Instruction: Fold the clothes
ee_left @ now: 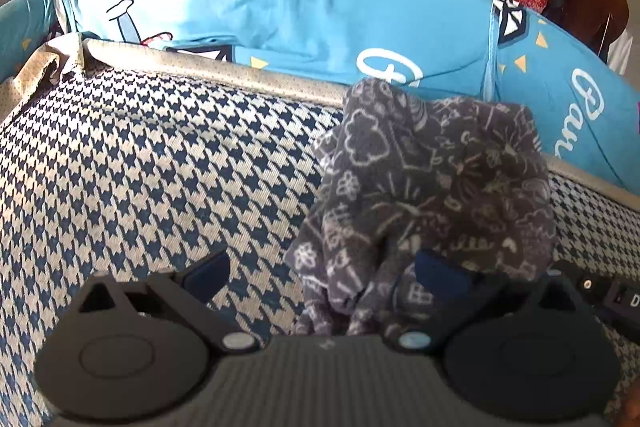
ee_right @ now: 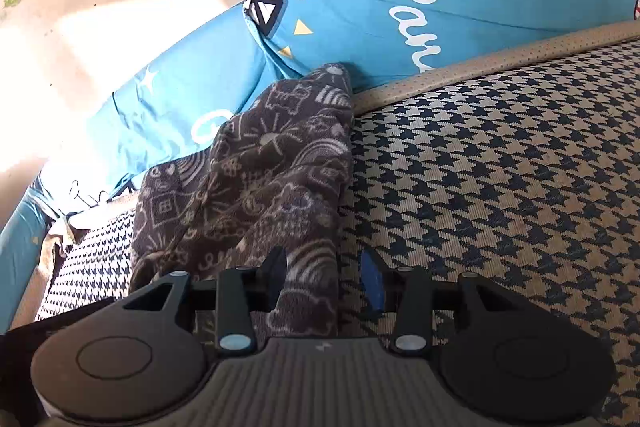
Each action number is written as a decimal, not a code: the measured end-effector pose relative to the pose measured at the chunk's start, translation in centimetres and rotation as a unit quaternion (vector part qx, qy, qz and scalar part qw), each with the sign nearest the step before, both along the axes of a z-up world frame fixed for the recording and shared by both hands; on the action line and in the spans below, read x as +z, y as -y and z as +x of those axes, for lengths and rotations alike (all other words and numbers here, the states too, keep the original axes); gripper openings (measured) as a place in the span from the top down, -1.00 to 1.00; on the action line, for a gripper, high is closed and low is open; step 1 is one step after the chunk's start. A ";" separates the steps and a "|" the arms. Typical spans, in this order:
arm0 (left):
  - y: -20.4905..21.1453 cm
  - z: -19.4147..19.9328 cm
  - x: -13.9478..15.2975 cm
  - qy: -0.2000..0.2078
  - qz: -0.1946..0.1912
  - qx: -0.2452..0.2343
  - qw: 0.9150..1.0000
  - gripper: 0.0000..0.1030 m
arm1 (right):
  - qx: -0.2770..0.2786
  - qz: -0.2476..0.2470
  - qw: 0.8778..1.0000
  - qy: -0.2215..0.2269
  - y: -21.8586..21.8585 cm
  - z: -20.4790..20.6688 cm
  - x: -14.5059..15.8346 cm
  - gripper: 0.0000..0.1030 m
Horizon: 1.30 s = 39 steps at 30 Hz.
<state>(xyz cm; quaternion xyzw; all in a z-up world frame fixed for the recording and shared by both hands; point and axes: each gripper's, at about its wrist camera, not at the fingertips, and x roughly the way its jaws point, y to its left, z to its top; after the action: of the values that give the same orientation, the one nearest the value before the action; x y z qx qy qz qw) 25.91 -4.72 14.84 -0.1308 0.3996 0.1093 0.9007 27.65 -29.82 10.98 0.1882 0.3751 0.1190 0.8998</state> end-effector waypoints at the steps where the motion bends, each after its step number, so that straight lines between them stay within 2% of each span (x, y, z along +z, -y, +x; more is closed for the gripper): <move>1: 0.0 0.2 0.1 0.004 0.000 0.003 1.000 -1.00 | -0.004 0.004 1.000 0.000 0.0 0.1 -0.2 0.19; 6: -0.7 1.7 -1.2 -0.026 -0.007 0.039 0.999 -1.00 | -0.025 0.028 0.999 0.005 0.7 1.2 -0.6 0.19; 12: -3.1 2.1 -3.3 -0.069 -0.029 0.094 0.993 -1.00 | -0.041 0.055 0.998 0.014 1.6 2.7 -0.8 0.10; 14: -3.1 2.1 -3.6 -0.073 -0.034 0.095 0.992 -1.00 | -0.041 0.058 0.997 0.018 1.8 3.2 -0.8 0.09; 16: -2.8 2.2 -3.6 -0.075 -0.021 0.091 0.993 -1.00 | -0.041 0.061 0.997 0.022 1.9 3.9 -0.7 0.05; 20: -2.4 2.2 -3.6 -0.077 -0.010 0.092 0.993 -1.00 | -0.048 0.068 0.996 0.031 2.5 5.3 -0.7 -0.20; 30: -2.7 2.1 -3.7 -0.085 -0.027 0.101 0.991 -1.00 | -0.068 0.152 0.986 0.016 4.3 8.6 -2.8 -0.22; 39: -2.7 2.2 -3.8 -0.085 -0.031 0.100 0.991 -1.00 | -0.053 0.176 0.983 0.013 3.7 10.5 -4.5 -0.22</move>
<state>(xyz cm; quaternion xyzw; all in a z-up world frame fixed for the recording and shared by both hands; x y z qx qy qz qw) 28.14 -2.05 11.01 -0.1881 0.4631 0.1974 0.8433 38.12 -33.55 6.50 0.3616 0.3259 0.1377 0.8626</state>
